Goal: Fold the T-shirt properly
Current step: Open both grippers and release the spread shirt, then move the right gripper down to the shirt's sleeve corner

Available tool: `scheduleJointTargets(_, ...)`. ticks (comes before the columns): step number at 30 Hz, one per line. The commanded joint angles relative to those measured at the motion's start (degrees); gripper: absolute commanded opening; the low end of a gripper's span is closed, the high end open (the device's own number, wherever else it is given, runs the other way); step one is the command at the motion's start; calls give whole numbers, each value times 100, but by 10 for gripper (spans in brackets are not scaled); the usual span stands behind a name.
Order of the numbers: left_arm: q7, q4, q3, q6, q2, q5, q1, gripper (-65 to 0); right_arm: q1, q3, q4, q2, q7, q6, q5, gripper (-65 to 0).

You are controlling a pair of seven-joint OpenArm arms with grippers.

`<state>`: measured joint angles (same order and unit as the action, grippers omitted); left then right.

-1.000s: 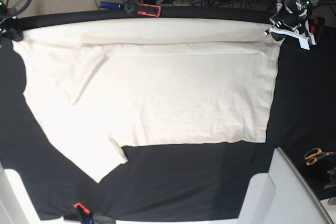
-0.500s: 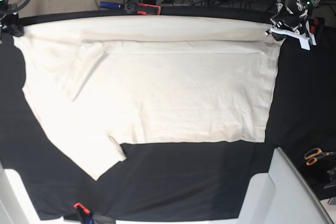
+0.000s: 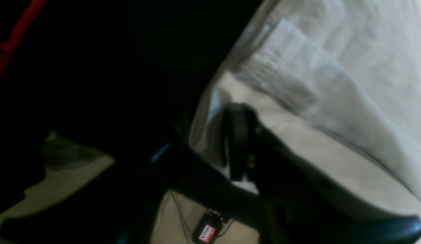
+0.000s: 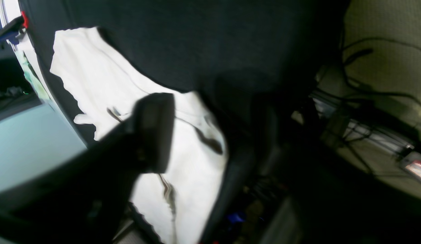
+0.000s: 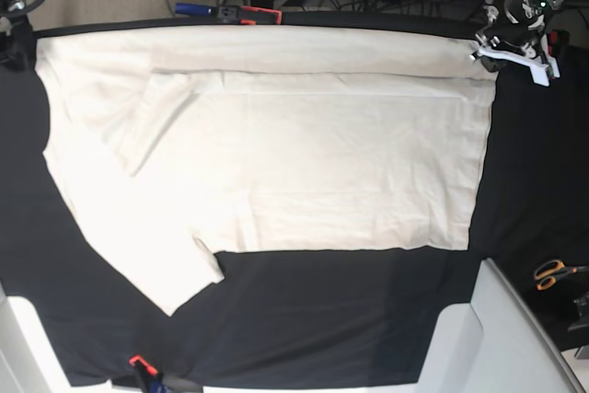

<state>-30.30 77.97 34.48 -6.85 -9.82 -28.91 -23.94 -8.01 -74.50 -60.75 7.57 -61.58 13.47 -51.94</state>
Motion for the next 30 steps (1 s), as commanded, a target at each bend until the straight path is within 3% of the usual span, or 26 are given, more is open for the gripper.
scheduleJointTargets(1, 63, 49, 196, 57, -77, 143, -36, -444, -47, -36, -101, 126, 18, 20, -6, -246)
scheduleJointTargets(12, 81, 66, 1031, 57, 55, 381, 60, -444, -74, -53, -109, 117, 53, 37, -6, -246)
scheduleJointTargets(22, 81, 110, 1778, 57, 37, 381, 201, -444, 5, -45, -1094, 153, 61, 28, 3, -240)
scheduleJointTargets(26, 55, 119, 1805, 57, -42, 381, 412, -444, 489, 166, -1059, 504, 35, 81, 21, -237)
scheduleJointTargets(30, 46, 110, 1796, 57, -156, 389, 570, -444, 1140, 1353, -268, 1128, 325, 318, 38, -236)
